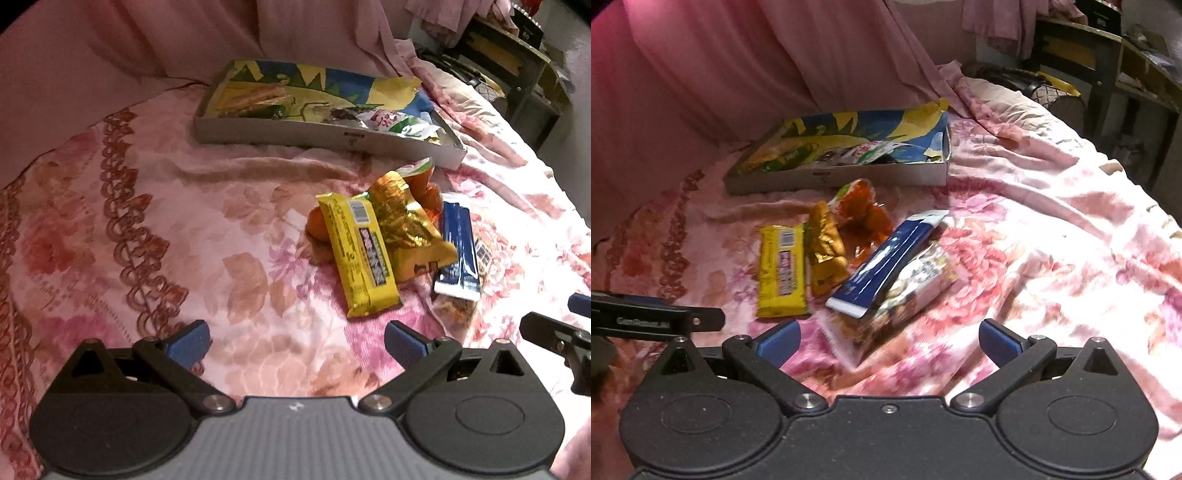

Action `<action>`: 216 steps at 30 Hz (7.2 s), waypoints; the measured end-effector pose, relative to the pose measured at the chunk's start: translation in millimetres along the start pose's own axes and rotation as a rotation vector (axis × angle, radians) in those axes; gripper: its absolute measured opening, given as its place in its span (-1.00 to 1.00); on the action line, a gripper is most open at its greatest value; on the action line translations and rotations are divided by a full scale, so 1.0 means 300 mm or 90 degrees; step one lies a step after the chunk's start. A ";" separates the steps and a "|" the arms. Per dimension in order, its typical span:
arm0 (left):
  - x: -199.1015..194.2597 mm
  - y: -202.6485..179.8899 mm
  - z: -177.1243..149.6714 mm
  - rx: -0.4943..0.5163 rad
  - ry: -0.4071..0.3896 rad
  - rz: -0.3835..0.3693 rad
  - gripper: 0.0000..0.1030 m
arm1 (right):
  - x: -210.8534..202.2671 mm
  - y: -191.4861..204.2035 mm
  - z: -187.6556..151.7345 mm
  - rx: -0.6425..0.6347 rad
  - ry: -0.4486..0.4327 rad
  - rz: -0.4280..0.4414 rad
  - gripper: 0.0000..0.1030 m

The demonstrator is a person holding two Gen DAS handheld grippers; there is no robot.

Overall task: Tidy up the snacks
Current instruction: 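Close left gripper on the yellow wafer bar while right gripper closes on the gold foil pack, then lift and carry the wafer bar with left tool while right tool carries the foil pack to the box, then open left gripper over the box while right gripper releases the foil pack into it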

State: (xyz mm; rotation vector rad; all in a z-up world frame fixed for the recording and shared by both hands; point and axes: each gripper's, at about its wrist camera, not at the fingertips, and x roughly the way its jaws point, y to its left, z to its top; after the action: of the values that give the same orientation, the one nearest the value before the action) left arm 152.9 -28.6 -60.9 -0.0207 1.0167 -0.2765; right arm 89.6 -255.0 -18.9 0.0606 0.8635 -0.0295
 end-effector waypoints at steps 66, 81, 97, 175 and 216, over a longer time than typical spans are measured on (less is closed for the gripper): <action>0.193 0.001 0.116 0.012 -0.060 -0.261 -0.32 | 0.430 0.036 0.210 -0.042 0.059 0.218 -0.48; 0.229 -0.035 0.116 0.022 -0.035 -0.235 -0.37 | 0.440 0.036 0.208 -0.038 0.064 0.218 -0.48; 0.268 0.011 0.118 -0.026 -0.006 -0.223 -0.43 | 0.436 0.057 0.199 -0.065 0.065 0.205 -0.46; 0.332 0.062 0.509 -0.139 -0.273 -0.194 -0.71 | 0.585 0.122 0.469 -0.040 -0.234 0.061 -0.68; -0.153 -0.021 0.300 -0.039 -0.439 -0.013 0.99 | 0.035 0.041 0.315 -0.056 -0.398 -0.001 0.95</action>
State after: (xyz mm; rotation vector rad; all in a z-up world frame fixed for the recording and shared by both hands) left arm 204.6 -33.8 26.1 -0.1711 0.3391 -0.2312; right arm 168.6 -248.8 34.8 -0.0319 0.2389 -0.0110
